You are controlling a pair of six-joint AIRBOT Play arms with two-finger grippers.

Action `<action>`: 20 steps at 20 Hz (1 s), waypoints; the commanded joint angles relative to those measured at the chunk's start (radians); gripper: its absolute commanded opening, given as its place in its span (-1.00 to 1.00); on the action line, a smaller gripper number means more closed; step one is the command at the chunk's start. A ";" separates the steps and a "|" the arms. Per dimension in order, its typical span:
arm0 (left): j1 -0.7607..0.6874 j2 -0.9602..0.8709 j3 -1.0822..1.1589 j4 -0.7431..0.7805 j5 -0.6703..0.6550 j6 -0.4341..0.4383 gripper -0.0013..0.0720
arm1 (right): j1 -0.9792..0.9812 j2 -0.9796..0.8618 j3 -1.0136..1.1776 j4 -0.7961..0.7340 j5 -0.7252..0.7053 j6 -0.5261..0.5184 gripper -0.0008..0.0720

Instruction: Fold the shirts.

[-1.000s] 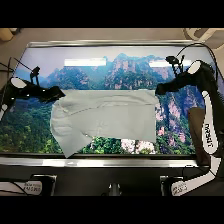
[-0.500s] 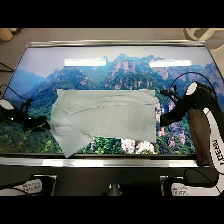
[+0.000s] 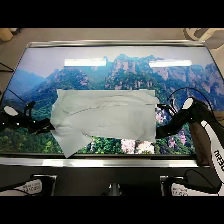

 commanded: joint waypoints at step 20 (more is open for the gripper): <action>-0.064 0.097 0.087 -0.040 0.021 -0.003 -0.90 | 0.246 -0.012 0.018 0.058 -0.125 0.086 -0.93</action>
